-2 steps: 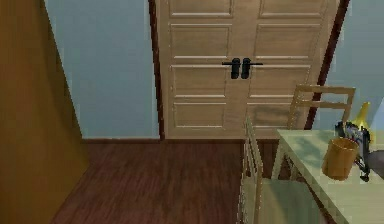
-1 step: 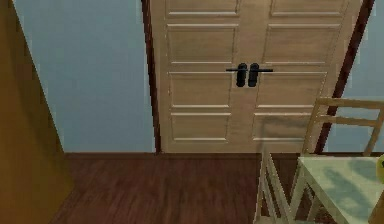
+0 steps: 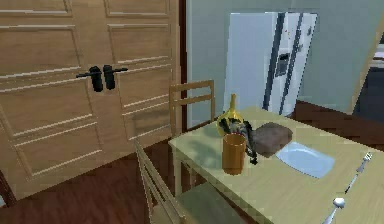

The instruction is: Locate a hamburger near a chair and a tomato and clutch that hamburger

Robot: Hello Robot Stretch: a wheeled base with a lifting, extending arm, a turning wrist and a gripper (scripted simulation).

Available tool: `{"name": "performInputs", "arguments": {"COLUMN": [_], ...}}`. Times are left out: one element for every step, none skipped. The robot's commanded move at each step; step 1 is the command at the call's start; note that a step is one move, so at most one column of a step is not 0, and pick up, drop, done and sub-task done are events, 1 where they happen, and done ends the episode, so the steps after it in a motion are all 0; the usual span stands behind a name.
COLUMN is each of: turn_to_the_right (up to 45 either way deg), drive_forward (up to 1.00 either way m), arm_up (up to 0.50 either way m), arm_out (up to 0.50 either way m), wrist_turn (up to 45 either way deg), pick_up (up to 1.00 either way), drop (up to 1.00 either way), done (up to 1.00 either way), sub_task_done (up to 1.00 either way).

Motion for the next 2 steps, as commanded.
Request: {"name": "performInputs", "arguments": {"turn_to_the_right": [0.0, -18.0], "drive_forward": [0.20, 0.00], "arm_up": [0.00, 0.00], "arm_out": [0.00, 0.00], "wrist_turn": [0.0, 0.0], "pick_up": [0.00, 0.00], "drop": [0.00, 0.00], "done": [0.00, 0.00], "sub_task_done": [0.00, 0.00]}}
